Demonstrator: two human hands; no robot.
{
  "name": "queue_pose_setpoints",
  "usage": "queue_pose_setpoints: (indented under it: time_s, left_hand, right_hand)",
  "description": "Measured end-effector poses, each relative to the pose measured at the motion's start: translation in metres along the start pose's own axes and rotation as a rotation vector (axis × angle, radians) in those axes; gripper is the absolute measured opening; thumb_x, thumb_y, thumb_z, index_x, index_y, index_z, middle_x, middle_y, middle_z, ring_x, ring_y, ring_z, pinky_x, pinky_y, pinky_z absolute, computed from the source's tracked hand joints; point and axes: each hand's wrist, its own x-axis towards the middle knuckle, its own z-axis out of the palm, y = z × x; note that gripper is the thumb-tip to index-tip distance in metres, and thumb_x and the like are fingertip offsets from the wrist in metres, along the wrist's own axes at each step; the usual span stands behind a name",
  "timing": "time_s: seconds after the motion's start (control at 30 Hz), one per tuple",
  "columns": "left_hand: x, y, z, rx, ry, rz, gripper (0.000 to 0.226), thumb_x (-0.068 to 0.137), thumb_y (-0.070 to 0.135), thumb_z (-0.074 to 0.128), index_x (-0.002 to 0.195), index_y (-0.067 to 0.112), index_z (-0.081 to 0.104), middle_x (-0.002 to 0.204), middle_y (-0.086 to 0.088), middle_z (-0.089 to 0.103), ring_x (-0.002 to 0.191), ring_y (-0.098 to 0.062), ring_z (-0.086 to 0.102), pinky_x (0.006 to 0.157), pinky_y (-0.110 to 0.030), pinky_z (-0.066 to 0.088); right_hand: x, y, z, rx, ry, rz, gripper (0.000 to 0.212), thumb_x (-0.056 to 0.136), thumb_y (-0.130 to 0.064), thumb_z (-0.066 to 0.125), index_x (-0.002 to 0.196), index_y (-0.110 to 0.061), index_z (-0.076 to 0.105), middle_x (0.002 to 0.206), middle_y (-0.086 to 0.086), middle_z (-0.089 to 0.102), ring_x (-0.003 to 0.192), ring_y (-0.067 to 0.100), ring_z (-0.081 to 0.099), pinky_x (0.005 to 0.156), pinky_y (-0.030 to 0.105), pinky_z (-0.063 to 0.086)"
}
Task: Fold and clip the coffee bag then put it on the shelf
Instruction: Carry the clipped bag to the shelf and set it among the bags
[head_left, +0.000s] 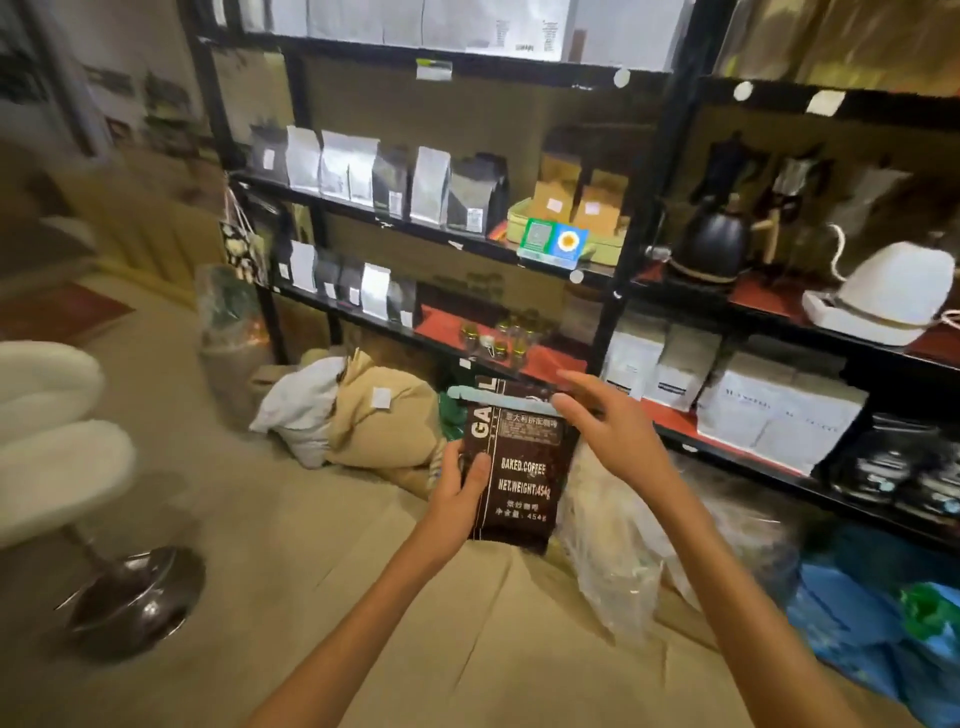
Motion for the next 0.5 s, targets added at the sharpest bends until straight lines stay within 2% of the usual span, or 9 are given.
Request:
queue_pose_setpoints:
  time_s: [0.1, 0.2, 0.33, 0.43, 0.5]
  left_hand:
    - [0.087, -0.012, -0.017, 0.005, -0.022, -0.018, 0.034, 0.100, 0.034, 0.044, 0.129, 0.017, 0.041, 0.127, -0.004, 0.060, 0.115, -0.015, 0.062, 0.096, -0.036, 0.053]
    - [0.168, -0.019, -0.035, -0.015, -0.018, -0.005, 0.032, 0.101, 0.033, 0.042, 0.130, 0.022, 0.038, 0.127, 0.001, 0.060, 0.107, -0.004, 0.063, 0.087, -0.026, 0.055]
    - [0.281, -0.024, -0.066, -0.012, -0.005, -0.076, 0.030, 0.101, 0.031, 0.042, 0.130, 0.024, 0.037, 0.127, 0.000, 0.058, 0.109, -0.008, 0.063, 0.082, -0.023, 0.056]
    - [0.376, -0.024, -0.102, 0.055, 0.034, -0.082, 0.031, 0.101, 0.031, 0.042, 0.130, 0.021, 0.038, 0.127, -0.003, 0.059, 0.115, -0.018, 0.061, 0.082, -0.021, 0.054]
    - [0.402, -0.018, -0.113, 0.109, 0.012, -0.103, 0.031, 0.102, 0.028, 0.041, 0.130, 0.016, 0.038, 0.130, -0.008, 0.056, 0.117, -0.017, 0.059, 0.079, -0.015, 0.053]
  right_hand:
    - [0.114, 0.003, 0.020, -0.080, -0.138, -0.099, 0.048, 0.085, -0.054, 0.061, 0.128, -0.034, 0.062, 0.130, -0.007, 0.065, 0.113, 0.012, 0.061, 0.095, 0.038, 0.052]
    - [0.213, 0.007, 0.048, -0.139, -0.302, -0.166, 0.045, 0.080, -0.058, 0.065, 0.119, -0.036, 0.068, 0.123, -0.009, 0.069, 0.108, 0.013, 0.064, 0.093, 0.043, 0.053]
    - [0.332, 0.014, 0.086, -0.133, -0.412, -0.203, 0.031, 0.083, -0.040, 0.071, 0.112, -0.028, 0.071, 0.118, -0.006, 0.071, 0.103, 0.014, 0.064, 0.093, 0.043, 0.053]
    - [0.432, 0.015, 0.116, -0.148, -0.476, -0.203, 0.040, 0.083, -0.031, 0.074, 0.121, -0.026, 0.067, 0.127, -0.004, 0.067, 0.115, 0.016, 0.060, 0.100, 0.041, 0.048]
    - [0.457, 0.013, 0.124, -0.162, -0.501, -0.192, 0.046, 0.082, -0.026, 0.075, 0.126, -0.027, 0.064, 0.129, -0.003, 0.066, 0.116, 0.015, 0.059, 0.099, 0.038, 0.048]
